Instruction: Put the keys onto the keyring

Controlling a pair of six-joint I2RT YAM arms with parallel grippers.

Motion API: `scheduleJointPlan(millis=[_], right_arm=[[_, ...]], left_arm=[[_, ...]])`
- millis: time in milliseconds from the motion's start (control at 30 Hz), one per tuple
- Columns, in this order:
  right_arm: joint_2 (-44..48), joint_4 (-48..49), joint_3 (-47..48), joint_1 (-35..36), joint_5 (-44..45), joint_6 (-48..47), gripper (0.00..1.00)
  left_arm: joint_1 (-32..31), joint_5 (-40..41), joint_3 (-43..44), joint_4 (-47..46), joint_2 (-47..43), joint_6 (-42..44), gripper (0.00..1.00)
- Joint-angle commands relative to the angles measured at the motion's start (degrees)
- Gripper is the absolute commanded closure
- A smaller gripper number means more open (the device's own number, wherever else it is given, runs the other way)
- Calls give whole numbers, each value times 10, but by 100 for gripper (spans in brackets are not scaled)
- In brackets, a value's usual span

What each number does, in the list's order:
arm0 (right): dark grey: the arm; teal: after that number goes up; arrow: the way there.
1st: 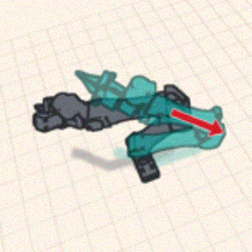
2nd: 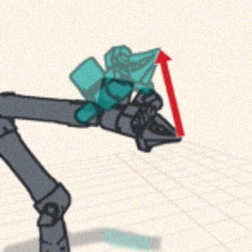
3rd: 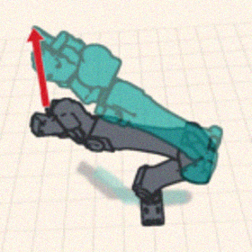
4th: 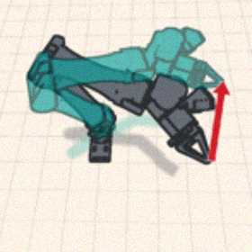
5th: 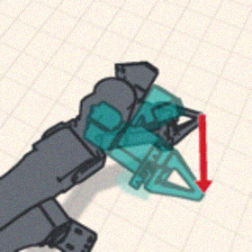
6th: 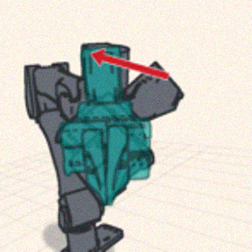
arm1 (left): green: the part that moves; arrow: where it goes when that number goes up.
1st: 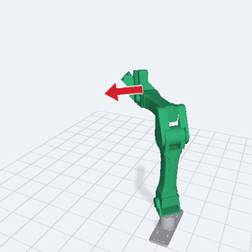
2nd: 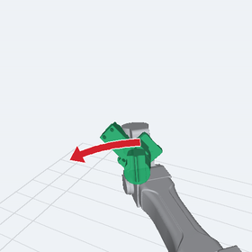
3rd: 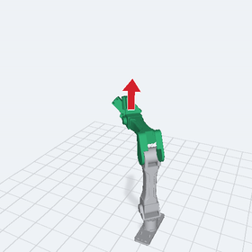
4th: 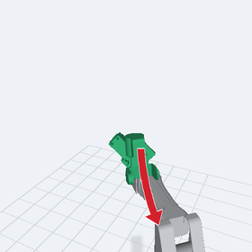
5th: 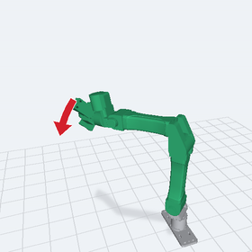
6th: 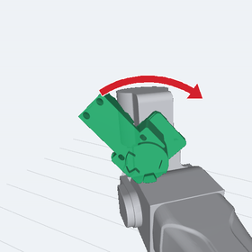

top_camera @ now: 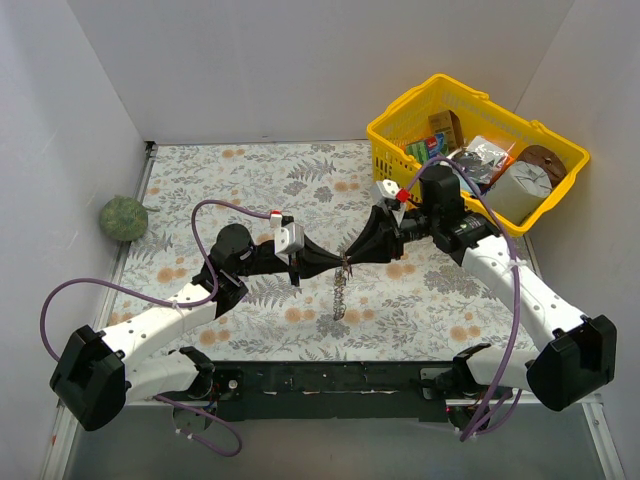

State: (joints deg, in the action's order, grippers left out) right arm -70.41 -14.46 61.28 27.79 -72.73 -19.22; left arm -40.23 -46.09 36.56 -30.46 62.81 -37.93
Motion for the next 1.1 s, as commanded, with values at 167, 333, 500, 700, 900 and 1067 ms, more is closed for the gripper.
scheduleJointPlan(millis=[167,333,500,700,900,1067], right_arm=[[-10,-37,17,2,8,-30,75],[-13,-56,24,2,14,-42,94],[-10,-63,21,2,29,-49,99],[-3,-70,8,0,45,-57,99],[-3,-93,3,1,58,-72,97],[-3,-104,-1,1,61,-81,91]], left_arm=[[1,-2,18,-24,-24,2,100],[1,-1,17,-23,-26,3,100],[1,3,15,-23,-29,5,100],[2,8,12,-22,-32,9,100],[3,13,14,-16,-37,17,100],[5,13,15,-14,-38,18,100]])
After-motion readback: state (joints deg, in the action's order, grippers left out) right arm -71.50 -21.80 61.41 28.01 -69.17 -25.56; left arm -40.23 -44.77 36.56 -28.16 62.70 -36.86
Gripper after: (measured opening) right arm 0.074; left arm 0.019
